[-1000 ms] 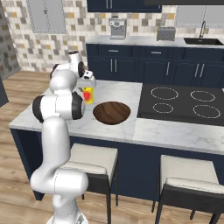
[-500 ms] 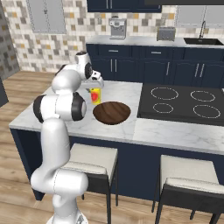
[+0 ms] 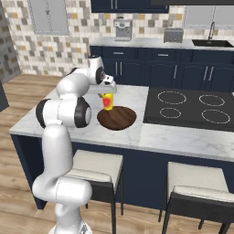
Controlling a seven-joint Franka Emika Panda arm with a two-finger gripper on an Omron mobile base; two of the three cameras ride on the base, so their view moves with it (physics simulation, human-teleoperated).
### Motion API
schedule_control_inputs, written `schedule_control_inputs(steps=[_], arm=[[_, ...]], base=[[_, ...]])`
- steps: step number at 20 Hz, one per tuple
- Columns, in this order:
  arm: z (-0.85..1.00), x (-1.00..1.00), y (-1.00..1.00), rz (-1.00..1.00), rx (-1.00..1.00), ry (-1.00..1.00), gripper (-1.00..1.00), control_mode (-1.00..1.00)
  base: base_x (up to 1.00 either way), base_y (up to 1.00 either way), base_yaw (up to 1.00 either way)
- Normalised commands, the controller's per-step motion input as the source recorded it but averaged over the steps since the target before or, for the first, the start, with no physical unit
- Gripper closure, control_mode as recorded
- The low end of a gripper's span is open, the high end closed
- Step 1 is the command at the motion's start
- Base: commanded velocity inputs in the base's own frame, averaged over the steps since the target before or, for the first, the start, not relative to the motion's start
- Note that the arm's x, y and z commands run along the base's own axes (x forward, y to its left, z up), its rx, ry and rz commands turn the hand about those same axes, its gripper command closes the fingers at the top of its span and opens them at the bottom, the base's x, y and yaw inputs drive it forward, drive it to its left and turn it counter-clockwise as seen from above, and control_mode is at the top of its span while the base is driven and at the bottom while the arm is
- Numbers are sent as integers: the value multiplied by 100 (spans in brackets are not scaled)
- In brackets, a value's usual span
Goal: Place the cup inside the bowl on the dining table and move the bowl to any counter.
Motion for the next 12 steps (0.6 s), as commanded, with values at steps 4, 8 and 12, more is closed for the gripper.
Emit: schedule_control_inputs(steps=[4,8,12], arm=[[0,-1,-36,0,0,0,100,-100],[-4,0,-22,0,0,0,100,-100],[-16,0,-17,0,1,0,100,-100]], base=[[0,0,0],[0,0,0],[0,0,0]])
